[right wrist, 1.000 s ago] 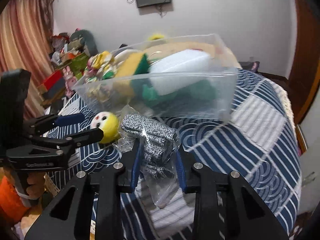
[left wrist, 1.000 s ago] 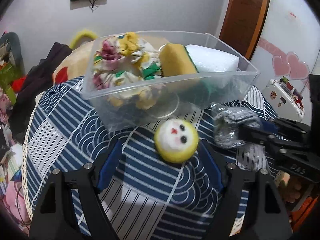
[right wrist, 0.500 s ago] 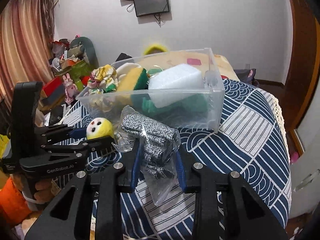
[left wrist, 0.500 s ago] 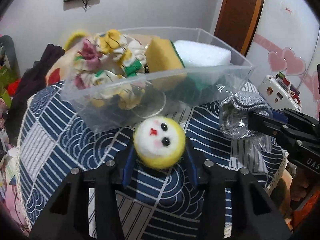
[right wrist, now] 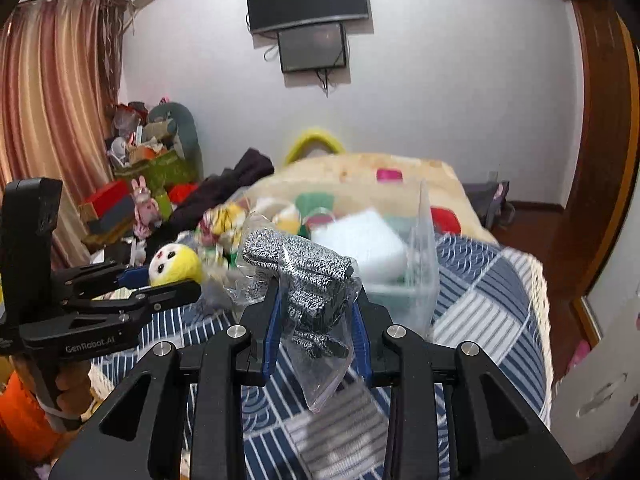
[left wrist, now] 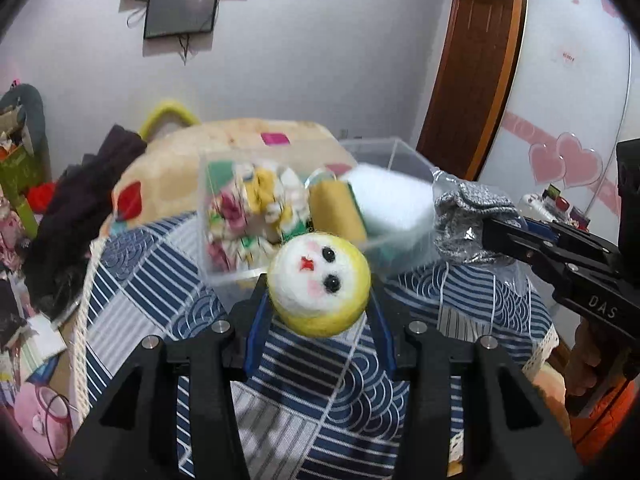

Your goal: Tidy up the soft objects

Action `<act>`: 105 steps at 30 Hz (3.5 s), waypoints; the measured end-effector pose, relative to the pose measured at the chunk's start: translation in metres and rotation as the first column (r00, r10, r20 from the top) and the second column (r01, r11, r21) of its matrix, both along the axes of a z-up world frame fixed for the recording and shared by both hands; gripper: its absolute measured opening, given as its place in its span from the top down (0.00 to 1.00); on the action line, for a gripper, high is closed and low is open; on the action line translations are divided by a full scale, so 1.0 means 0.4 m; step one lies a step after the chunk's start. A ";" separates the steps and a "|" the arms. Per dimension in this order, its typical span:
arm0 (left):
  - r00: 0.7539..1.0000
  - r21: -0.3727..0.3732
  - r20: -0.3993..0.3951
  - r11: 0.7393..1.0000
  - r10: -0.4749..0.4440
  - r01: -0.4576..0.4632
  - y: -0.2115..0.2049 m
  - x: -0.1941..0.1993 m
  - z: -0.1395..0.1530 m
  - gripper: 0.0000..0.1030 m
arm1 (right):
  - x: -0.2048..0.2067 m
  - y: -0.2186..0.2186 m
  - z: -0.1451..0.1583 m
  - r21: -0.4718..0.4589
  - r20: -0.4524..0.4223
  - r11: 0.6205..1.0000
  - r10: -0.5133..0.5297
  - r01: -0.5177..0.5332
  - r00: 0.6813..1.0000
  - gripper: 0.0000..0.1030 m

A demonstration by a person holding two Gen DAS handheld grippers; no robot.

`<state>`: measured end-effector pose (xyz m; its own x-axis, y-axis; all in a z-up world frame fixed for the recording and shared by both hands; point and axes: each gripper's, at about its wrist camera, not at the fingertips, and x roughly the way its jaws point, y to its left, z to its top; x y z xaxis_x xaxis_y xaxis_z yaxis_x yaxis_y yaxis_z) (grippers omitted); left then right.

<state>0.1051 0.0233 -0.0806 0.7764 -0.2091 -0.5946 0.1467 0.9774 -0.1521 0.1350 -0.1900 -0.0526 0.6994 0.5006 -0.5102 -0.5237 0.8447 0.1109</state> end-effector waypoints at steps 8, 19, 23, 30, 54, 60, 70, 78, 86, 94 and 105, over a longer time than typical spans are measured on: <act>0.999 0.004 0.045 1.000 0.026 -0.026 -0.010 0.067 0.031 0.56 | 0.053 0.027 0.019 0.012 0.043 1.000 -0.019 0.018 0.999 0.73; 0.998 -0.018 -0.035 0.998 0.061 -0.062 -0.009 0.173 -0.036 0.56 | 0.093 0.074 -0.036 -0.026 -0.010 0.999 -0.032 0.031 0.999 0.73; 0.995 -0.008 -0.052 0.997 0.080 -0.081 -0.008 0.191 -0.056 0.54 | 0.099 0.085 -0.051 -0.040 -0.024 0.999 -0.032 0.031 0.999 0.71; 0.994 -0.046 -0.065 0.995 0.089 -0.093 0.016 0.181 -0.062 0.42 | 0.106 0.086 -0.061 -0.067 -0.044 0.997 -0.047 0.044 0.998 0.60; 0.964 -0.008 0.237 0.993 0.118 -0.119 0.009 -0.064 0.149 0.07 | -0.081 -0.009 0.130 0.087 0.207 0.996 -0.048 0.030 0.977 0.26; 0.946 0.013 0.300 0.992 0.119 -0.129 0.000 -0.121 0.183 0.04 | -0.111 -0.014 0.143 0.106 0.253 0.994 -0.061 0.035 0.966 0.20; 0.930 0.018 0.345 0.990 0.124 -0.138 -0.007 -0.171 0.208 0.03 | -0.152 -0.021 0.138 0.115 0.269 0.992 -0.078 0.048 0.960 0.18; 0.928 0.015 0.351 0.991 0.121 -0.135 -0.009 -0.186 0.212 0.02 | -0.165 -0.025 0.141 0.127 0.273 0.991 -0.080 0.046 0.959 0.18; 0.928 0.014 0.353 0.991 0.118 -0.132 -0.010 -0.189 0.212 0.02 | -0.168 -0.026 0.142 0.133 0.270 0.990 -0.077 0.042 0.960 0.18; 0.928 0.009 0.353 0.992 0.118 -0.129 -0.009 -0.192 0.212 0.02 | -0.167 -0.027 0.145 0.133 0.272 0.990 -0.075 0.040 0.959 0.17; 0.930 0.005 0.351 0.992 0.113 -0.122 -0.008 -0.195 0.214 0.02 | -0.169 -0.027 0.146 0.133 0.271 0.990 -0.074 0.039 0.960 0.16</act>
